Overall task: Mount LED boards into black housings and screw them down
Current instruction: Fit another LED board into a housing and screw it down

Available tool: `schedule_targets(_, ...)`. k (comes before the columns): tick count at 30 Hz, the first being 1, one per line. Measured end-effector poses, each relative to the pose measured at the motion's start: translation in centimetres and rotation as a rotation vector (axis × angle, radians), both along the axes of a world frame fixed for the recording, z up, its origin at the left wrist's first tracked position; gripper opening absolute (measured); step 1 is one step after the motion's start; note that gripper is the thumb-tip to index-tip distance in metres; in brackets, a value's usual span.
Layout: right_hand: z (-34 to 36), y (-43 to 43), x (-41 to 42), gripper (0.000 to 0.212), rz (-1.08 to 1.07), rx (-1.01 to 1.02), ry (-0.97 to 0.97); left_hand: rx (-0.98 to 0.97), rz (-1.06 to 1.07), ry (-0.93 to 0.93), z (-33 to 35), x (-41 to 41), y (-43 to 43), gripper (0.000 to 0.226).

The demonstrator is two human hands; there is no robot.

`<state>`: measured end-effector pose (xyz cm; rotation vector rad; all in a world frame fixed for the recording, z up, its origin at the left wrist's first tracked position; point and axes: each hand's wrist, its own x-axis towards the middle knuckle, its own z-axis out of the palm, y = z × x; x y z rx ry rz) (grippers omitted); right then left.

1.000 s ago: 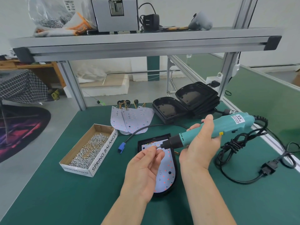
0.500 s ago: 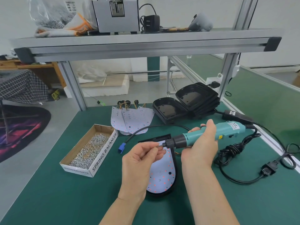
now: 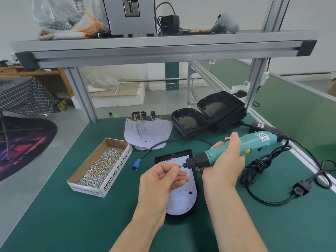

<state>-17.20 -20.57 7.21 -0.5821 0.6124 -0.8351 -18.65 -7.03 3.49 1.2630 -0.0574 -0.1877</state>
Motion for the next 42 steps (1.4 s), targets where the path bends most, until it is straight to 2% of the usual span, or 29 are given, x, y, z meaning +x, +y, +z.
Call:
schedule_targets(7, 0.3, -0.2, 0.4, 0.022, -0.011, 0.012, -0.009, 0.036, -0.014, -0.051, 0.1, 0.4, 0.1, 0.018)
schedule_targets(13, 0.3, -0.8, 0.5, 0.021, -0.016, 0.006, -0.023, -0.001, -0.075, -0.014, -0.3, 0.7, 0.6, 0.027)
schedule_targets(15, 0.4, -0.9, 0.6, 0.021, -0.012, -0.007, -0.023, 0.044, -0.05, -0.006, -0.7, 1.0, 1.3, 0.028)
schedule_targets(17, 0.6, -1.1, 0.8, 0.021, -0.01, -0.021, -0.027, 0.218, 0.098, 0.013, -1.6, 1.9, 2.2, 0.026)
schedule_targets(19, 0.8, -1.3, 1.1, 0.022, -0.01, -0.042, -0.027, 0.577, 0.219, 0.038, -2.5, 3.2, 3.3, 0.036)
schedule_targets(21, 0.8, -1.4, 1.4, 0.022, -0.007, -0.08, -0.029, 0.881, 0.125, 0.071, -2.8, 4.1, 3.5, 0.049)
schedule_targets(25, 0.9, -1.0, 2.6, 0.022, -0.004, -0.193, -0.029, 1.082, -0.061, 0.099, -2.2, 5.5, 1.6, 0.058)
schedule_targets(27, 1.0, -0.7, 3.2, 0.023, -0.018, -0.274, -0.022, 1.033, -0.079, 0.141, -2.1, 6.2, 0.7, 0.054)
schedule_targets(32, 1.0, -0.1, 4.9, 0.023, -0.037, -0.547, 0.008, 0.645, -0.225, 0.214, -2.8, 6.4, -0.4, 0.022)
schedule_targets(33, 1.0, 0.0, 5.3, 0.023, -0.036, -0.596, 0.016, 0.608, -0.229, 0.207, -3.0, 6.3, -0.5, 0.021)
schedule_targets(37, 0.6, 0.6, 6.3, 0.021, -0.016, -0.797, 0.049, 0.551, -0.234, 0.217, -3.4, 6.3, -0.5, 0.04)
schedule_targets(42, -0.2, 1.9, 7.3, 0.026, 0.023, -0.905, 0.049, 0.518, -0.253, 0.21, -3.8, 6.5, -0.3, 0.037)
